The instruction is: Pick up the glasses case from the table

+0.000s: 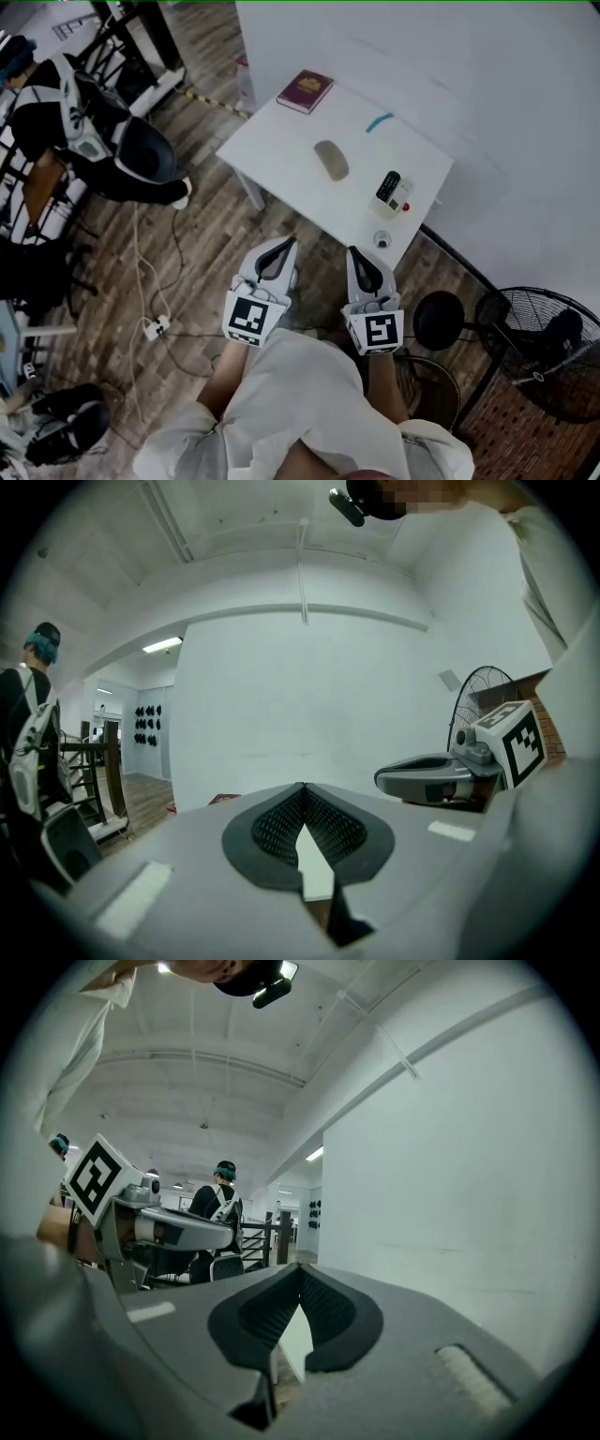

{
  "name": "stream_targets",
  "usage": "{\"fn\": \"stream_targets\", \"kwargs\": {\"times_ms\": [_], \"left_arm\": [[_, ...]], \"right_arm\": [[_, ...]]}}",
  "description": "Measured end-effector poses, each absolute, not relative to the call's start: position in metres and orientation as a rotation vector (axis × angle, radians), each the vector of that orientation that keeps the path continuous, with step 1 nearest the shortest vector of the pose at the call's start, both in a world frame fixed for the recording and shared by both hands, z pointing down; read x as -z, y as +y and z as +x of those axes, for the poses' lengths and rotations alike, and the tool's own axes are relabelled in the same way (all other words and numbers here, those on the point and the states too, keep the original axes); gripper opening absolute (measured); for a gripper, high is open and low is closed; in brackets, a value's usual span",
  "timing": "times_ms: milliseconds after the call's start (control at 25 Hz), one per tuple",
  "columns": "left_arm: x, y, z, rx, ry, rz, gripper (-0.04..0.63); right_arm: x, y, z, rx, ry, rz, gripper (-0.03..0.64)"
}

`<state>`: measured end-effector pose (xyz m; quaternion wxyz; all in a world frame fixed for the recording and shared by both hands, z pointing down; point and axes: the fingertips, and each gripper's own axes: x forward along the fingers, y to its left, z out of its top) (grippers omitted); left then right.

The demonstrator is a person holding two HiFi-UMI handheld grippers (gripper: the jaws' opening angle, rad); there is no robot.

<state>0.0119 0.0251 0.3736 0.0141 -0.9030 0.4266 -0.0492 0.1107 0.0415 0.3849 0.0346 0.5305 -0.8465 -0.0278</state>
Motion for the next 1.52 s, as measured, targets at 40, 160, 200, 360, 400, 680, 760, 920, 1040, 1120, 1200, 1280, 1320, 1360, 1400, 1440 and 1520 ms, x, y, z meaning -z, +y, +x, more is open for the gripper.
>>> {"fn": "stream_targets", "kwargs": {"times_ms": [40,160,200,360,400,680,760,920,1040,1120,1200,1280,1320,1360,1400,1440,1520], "left_arm": [[-0.376,0.016,0.011,0.152,1.324,-2.818,0.018],[-0.384,-0.012,0.009,0.173,1.296,-2.846,0.018],[-0.384,-0.022,0.008,0.177,1.281,-2.854,0.018],[-0.382,-0.059,0.001,0.176,1.245,-2.879,0.018],[-0.382,-0.069,-0.001,0.177,1.236,-2.882,0.018],[-0.388,-0.124,-0.018,0.181,1.207,-2.932,0.018],[-0.393,-0.136,-0.020,0.192,1.198,-2.953,0.018],[-0.402,-0.161,-0.023,0.194,1.178,-2.996,0.017],[-0.409,-0.177,-0.022,0.206,1.163,-3.009,0.017],[-0.417,-0.184,-0.021,0.222,1.164,-3.021,0.018],[-0.423,-0.191,-0.020,0.237,1.162,-3.028,0.018],[-0.426,-0.198,-0.018,0.248,1.152,-3.029,0.018],[-0.428,-0.201,-0.017,0.253,1.147,-3.032,0.018],[-0.431,-0.204,-0.016,0.258,1.144,-3.037,0.018],[-0.434,-0.207,-0.015,0.264,1.144,-3.044,0.018],[-0.437,-0.210,-0.015,0.272,1.145,-3.051,0.018],[-0.443,-0.214,-0.014,0.290,1.147,-3.062,0.018]], "right_arm": [[-0.387,0.033,0.110,0.078,-2.594,1.635,0.004],[-0.397,0.008,0.108,0.028,-2.553,1.657,0.005],[-0.399,-0.001,0.107,0.016,-2.541,1.665,0.005],[-0.397,-0.037,0.100,-0.001,-2.506,1.687,0.005],[-0.397,-0.046,0.098,-0.003,-2.498,1.691,0.005],[-0.397,-0.099,0.084,-0.002,-2.447,1.712,0.005],[-0.400,-0.111,0.083,-0.011,-2.424,1.716,0.005],[-0.401,-0.134,0.080,-0.022,-2.395,1.737,0.005],[-0.408,-0.149,0.082,-0.037,-2.369,1.743,0.005],[-0.416,-0.155,0.084,-0.056,-2.352,1.745,0.011],[-0.423,-0.160,0.087,-0.077,-2.339,1.746,0.014],[-0.428,-0.167,0.090,-0.090,-2.326,1.750,0.015],[-0.431,-0.171,0.092,-0.098,-2.317,1.751,0.015],[-0.434,-0.174,0.093,-0.105,-2.308,1.750,0.017],[-0.438,-0.177,0.094,-0.112,-2.300,1.746,0.020],[-0.442,-0.179,0.094,-0.118,-2.293,1.739,0.023],[-0.449,-0.184,0.094,-0.136,-2.280,1.726,0.029]]}}
